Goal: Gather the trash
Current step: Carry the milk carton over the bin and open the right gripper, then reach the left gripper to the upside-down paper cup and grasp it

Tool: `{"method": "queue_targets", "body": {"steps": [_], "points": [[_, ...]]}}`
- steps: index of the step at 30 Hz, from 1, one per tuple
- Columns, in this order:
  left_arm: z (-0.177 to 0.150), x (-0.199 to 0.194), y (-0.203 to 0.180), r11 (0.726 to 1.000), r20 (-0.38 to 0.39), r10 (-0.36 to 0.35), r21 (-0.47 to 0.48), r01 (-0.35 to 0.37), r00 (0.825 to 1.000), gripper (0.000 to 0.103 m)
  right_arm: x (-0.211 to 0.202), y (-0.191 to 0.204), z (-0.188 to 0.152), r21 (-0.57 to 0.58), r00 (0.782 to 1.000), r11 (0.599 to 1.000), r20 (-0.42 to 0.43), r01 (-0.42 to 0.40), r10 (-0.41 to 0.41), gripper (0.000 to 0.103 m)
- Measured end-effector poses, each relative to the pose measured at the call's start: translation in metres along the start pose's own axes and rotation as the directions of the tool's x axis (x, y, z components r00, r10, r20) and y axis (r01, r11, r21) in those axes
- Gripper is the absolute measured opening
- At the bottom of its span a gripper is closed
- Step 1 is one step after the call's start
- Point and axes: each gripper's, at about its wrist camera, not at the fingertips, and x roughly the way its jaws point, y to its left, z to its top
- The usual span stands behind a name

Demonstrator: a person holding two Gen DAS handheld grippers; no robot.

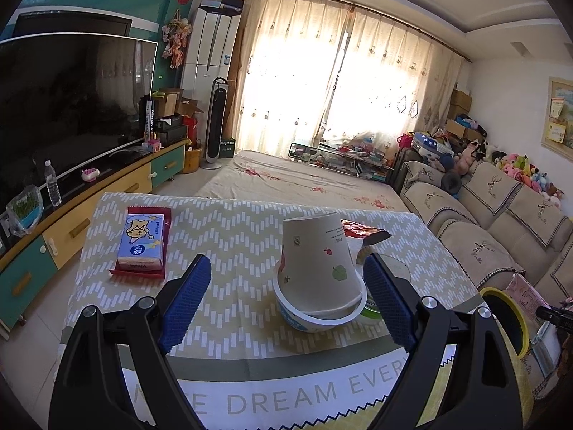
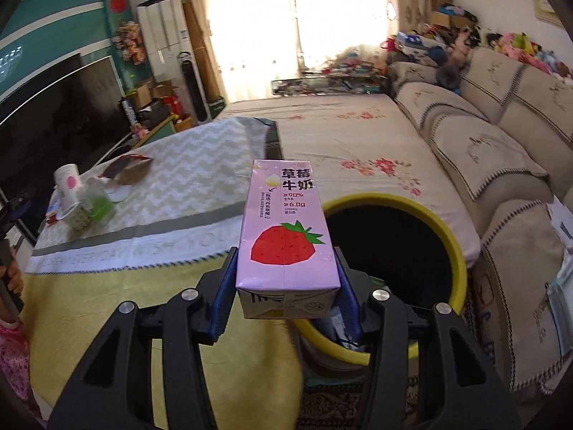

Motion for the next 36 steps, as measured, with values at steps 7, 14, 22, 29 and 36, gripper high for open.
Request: {"method": "queue_targets", "body": {"steps": [7, 14, 22, 29, 36], "points": [[0.0, 0.001, 0.001, 1.0, -0.006, 0.011, 0.001, -0.011, 1.0, 0.086, 0.027, -0.044, -0.012, 0.108, 0.993, 0.989, -0.069, 0.1, -0.092, 0.048], [-0.001, 0.005, -0.002, 1.0, -0.017, 0.011, 0.011, -0.011, 1.0, 0.086, 0.043, -0.063, -0.015, 0.134, 0.985, 0.977, -0.082, 0.164, -0.154, 0.072], [0.0, 0.007, -0.001, 1.0, -0.019, 0.011, 0.008, -0.011, 1.0, 0.086, -0.003, -0.031, 0.032, 0.207, 0.976, 0.977, 0.198, 0.055, -0.097, 0.074], [0.0, 0.008, -0.002, 1.0, -0.019, 0.014, 0.011, -0.014, 1.0, 0.086, -0.029, 0.073, 0.095, 0.041, 0.896, 0.977, 0.408, -0.207, 0.173, 0.085], [-0.002, 0.014, 0.0, 1.0, -0.032, 0.02, 0.011, -0.02, 0.999, 0.086, 0.003, 0.171, 0.095, -0.163, 0.867, 0.947, 0.383, -0.276, 0.318, 0.085]]}}
